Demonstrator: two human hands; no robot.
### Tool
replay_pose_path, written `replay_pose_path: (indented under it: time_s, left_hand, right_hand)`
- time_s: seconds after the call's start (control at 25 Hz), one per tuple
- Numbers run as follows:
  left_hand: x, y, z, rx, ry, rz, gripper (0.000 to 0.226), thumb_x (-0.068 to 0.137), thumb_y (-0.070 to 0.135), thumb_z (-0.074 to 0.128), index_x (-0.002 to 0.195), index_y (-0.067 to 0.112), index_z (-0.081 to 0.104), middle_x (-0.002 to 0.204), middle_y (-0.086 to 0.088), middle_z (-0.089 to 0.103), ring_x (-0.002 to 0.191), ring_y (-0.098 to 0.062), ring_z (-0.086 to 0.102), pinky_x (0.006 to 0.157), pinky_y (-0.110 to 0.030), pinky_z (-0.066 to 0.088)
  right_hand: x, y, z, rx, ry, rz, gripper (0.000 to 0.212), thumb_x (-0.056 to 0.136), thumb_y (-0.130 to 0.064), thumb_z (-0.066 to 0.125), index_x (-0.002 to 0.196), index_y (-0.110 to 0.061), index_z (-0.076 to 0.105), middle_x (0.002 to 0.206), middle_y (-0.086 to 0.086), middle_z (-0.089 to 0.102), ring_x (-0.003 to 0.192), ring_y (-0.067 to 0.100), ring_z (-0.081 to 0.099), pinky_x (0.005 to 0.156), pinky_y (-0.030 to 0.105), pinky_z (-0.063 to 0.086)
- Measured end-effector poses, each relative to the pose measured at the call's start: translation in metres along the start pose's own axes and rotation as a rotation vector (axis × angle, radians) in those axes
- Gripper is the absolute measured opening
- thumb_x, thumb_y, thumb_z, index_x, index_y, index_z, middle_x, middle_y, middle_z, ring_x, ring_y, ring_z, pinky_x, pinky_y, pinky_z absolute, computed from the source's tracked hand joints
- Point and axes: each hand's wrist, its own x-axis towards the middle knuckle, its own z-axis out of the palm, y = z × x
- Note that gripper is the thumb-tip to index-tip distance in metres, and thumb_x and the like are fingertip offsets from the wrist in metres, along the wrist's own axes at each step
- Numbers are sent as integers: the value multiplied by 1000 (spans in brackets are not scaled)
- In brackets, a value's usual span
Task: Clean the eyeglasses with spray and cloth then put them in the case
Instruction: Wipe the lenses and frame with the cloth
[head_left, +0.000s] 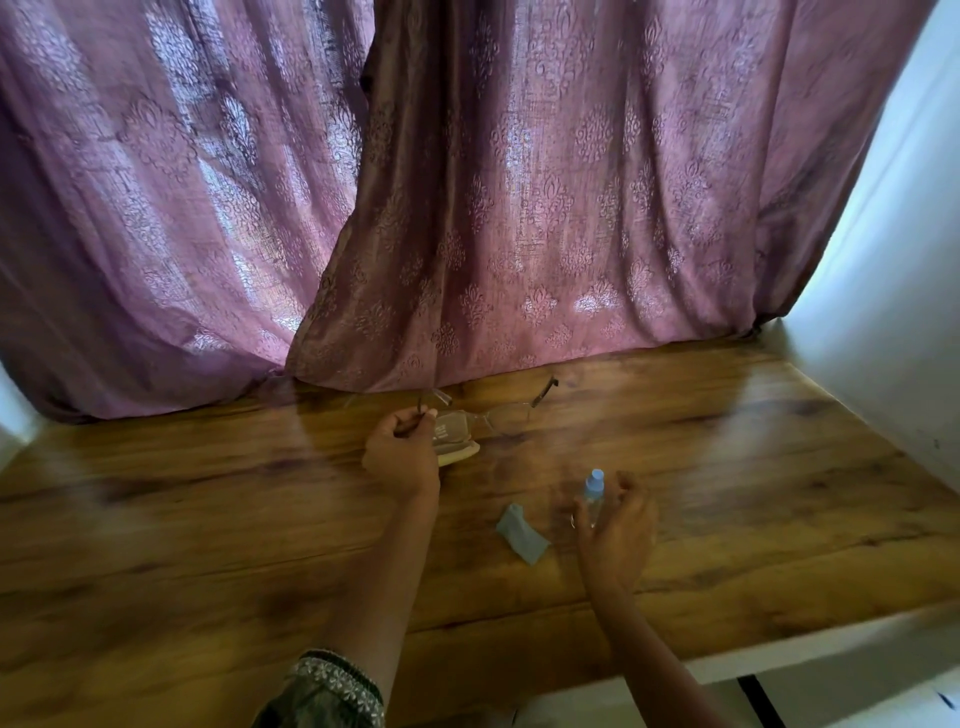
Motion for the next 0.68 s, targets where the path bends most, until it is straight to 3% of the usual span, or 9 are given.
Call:
replay_pose_path:
  time_s: [0.08, 0.2, 0.32, 0.4, 0.48, 0.6, 0.68]
  left_hand:
    - [-2, 0, 0, 24, -11, 4, 13, 73, 14, 75, 84, 7, 71, 79, -7, 71, 71, -16, 64, 72, -31, 54]
    - [-6, -1, 1, 47, -19, 27, 13, 74, 13, 73, 83, 6, 69, 82, -9, 71, 73, -18, 65, 75, -33, 53]
    - [-10, 1, 2, 60, -10, 61, 9, 73, 12, 74, 78, 9, 66, 74, 0, 68, 65, -9, 58, 89, -41, 51]
    - [-10, 1, 3, 51, -21, 62, 11, 72, 11, 74, 75, 14, 64, 70, 6, 63, 65, -7, 58, 91, -47, 50]
    - [-10, 3, 5, 43, -22, 61, 10, 72, 8, 73, 76, 11, 65, 80, -5, 67, 66, -7, 57, 83, -40, 54]
    - [-16, 8, 9, 1, -56, 111, 9, 74, 2, 71, 81, 2, 66, 84, -11, 66, 72, -15, 60, 67, -22, 52]
    - [-19, 10, 12, -19, -76, 118, 9, 75, 0, 69, 82, 0, 66, 83, -10, 66, 74, -14, 59, 64, -14, 48]
  right_hand:
    - [5, 8, 4, 0, -136, 74, 59, 79, -32, 66, 128, -6, 45, 122, 14, 53, 111, 32, 51, 84, 45, 46]
    - [16, 15, 11, 40, -312, 159, 45, 82, -26, 66, 121, -7, 51, 111, 12, 60, 101, 30, 56, 77, 35, 44]
    - [19, 12, 9, 134, -338, 207, 27, 87, -19, 59, 109, -4, 55, 88, 10, 63, 83, 30, 61, 62, 29, 39]
    - [14, 4, 5, 191, -308, 117, 29, 90, -20, 57, 114, -4, 53, 94, 10, 62, 82, 24, 59, 58, 26, 37]
    - [8, -11, 1, 239, -287, -17, 36, 90, -27, 55, 119, -5, 50, 100, 6, 55, 83, 16, 52, 62, 25, 38]
    - [2, -34, -1, 317, -310, -221, 49, 86, -51, 44, 119, -15, 46, 89, 3, 52, 69, 9, 48, 59, 28, 40]
    - [2, -53, -2, 363, -338, -322, 49, 88, -49, 41, 130, -24, 36, 87, 0, 54, 63, 5, 47, 55, 26, 42]
